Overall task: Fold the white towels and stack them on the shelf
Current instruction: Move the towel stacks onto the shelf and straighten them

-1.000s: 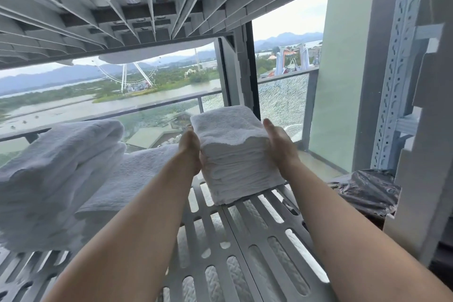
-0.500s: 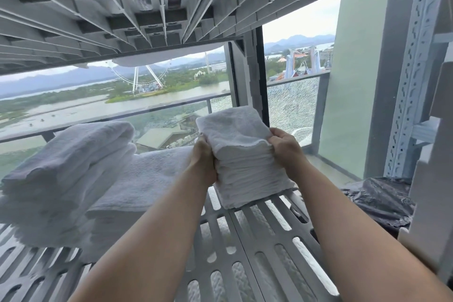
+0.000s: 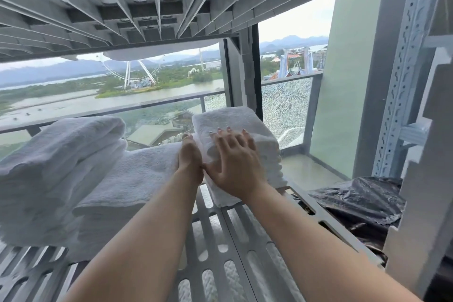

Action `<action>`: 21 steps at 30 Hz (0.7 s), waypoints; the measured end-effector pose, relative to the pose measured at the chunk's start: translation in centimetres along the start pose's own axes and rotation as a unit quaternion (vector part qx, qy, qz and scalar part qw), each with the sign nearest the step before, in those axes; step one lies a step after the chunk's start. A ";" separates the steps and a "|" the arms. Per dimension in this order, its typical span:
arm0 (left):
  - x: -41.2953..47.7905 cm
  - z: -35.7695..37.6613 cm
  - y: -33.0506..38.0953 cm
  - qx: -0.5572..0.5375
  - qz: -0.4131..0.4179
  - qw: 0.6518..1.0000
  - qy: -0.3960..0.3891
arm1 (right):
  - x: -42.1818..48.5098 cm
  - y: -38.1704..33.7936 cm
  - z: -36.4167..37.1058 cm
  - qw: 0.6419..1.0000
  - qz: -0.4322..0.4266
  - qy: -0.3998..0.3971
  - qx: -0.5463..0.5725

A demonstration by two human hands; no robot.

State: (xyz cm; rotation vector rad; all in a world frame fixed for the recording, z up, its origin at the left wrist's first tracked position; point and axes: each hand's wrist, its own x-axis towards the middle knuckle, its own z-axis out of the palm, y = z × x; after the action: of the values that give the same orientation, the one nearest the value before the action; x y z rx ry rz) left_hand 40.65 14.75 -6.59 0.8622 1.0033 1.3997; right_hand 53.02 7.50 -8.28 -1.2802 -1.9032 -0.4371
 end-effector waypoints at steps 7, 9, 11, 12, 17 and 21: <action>0.8 -0.9 -0.2 0.028 -0.017 0.999 0.005 | 1.1 -1.4 -0.1 0.989 0.137 0.042 0.028; 0.5 -0.6 -0.1 0.003 -0.014 1.000 -0.002 | 1.2 -1.4 0.0 0.982 0.153 0.078 0.080; 0.3 -0.2 0.1 -0.005 -0.023 1.000 -0.005 | 1.2 -1.2 0.0 0.972 0.160 0.104 0.134; 0.4 -0.2 0.0 -0.011 -0.023 1.000 -0.015 | 1.1 -1.1 0.0 0.968 0.156 0.119 0.155; 1.5 -0.2 -0.2 -0.041 -0.040 0.998 -0.023 | 0.3 -0.7 0.2 0.966 0.108 0.143 0.186; 0.9 0.1 0.3 -0.059 -0.067 0.995 -0.036 | 0.0 -0.1 0.3 0.963 0.103 0.144 0.205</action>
State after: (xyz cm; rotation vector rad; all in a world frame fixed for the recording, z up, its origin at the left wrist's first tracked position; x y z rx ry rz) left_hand 40.62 15.64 -6.32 0.7406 0.8977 1.2918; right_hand 52.80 7.62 -8.48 -1.0586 -1.4993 -0.1018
